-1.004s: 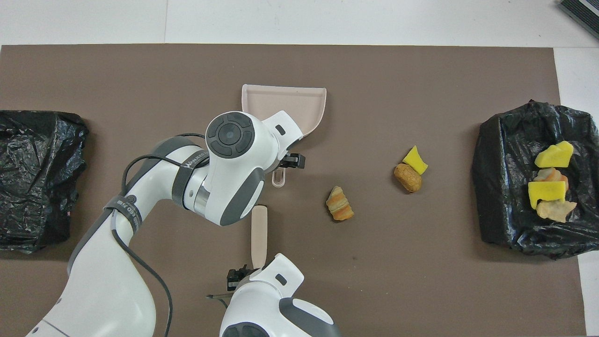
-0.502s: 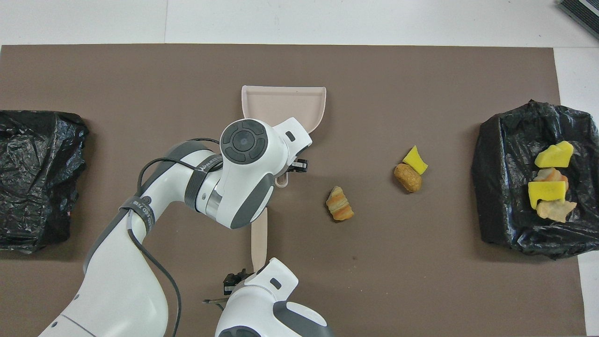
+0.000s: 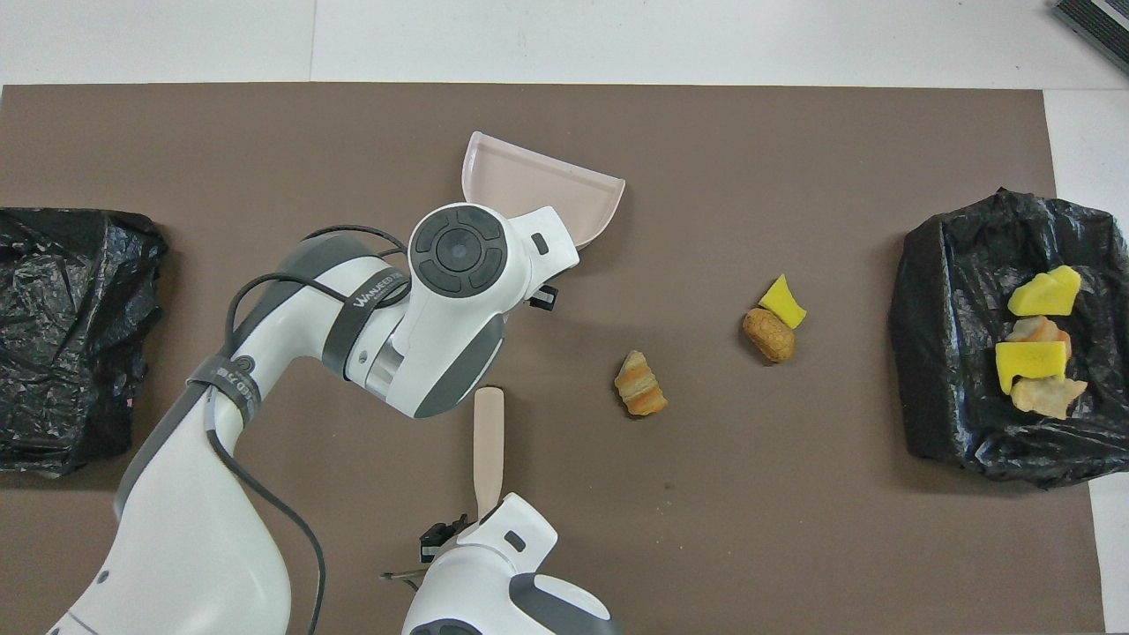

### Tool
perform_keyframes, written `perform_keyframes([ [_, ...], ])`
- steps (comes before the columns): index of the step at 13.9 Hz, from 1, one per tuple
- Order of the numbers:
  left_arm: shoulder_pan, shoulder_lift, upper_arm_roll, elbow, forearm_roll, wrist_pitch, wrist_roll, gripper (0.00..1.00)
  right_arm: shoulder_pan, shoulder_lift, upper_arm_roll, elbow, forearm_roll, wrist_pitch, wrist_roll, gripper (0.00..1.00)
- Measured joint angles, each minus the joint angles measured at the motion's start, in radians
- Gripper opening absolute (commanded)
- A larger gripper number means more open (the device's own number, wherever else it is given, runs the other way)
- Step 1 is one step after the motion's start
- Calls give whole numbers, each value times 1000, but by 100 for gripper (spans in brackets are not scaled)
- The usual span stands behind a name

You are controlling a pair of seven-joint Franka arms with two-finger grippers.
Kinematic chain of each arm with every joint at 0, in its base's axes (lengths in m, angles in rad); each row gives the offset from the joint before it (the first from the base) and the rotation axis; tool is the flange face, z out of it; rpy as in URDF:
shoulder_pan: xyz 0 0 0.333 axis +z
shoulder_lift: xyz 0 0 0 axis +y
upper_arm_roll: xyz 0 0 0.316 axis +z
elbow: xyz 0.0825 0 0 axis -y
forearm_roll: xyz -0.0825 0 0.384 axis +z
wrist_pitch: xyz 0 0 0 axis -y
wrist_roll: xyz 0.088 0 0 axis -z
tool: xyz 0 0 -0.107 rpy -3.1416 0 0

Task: Sweep and dump trash in bin
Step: 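Lift the dustpan with the left gripper and move it toward the scraps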

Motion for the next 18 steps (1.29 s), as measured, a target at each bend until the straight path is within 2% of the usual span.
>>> perform_keyframes([
  [1,17,-16,3,2,0,-14,67,0,0,1,0,0,10,0,0,10],
  [2,32,-29,4,2,1,-25,127,0,0,2,0,0,35,0,-4,0],
  [5,81,-57,6,2,2,-36,320,0,1,3,1,1,133,-2,-74,0],
  [9,127,-69,7,-11,2,-61,418,0,0,3,0,6,144,-13,-87,0],
  [13,247,-69,9,-28,1,-63,759,0,-5,-3,-3,63,145,-145,-93,0],
  [16,312,-75,10,-64,1,-64,1059,0,-58,-66,-7,93,145,-222,-118,0],
  [18,346,-102,10,-130,1,-64,1217,0,-123,-131,-10,97,146,-291,-188,0],
])
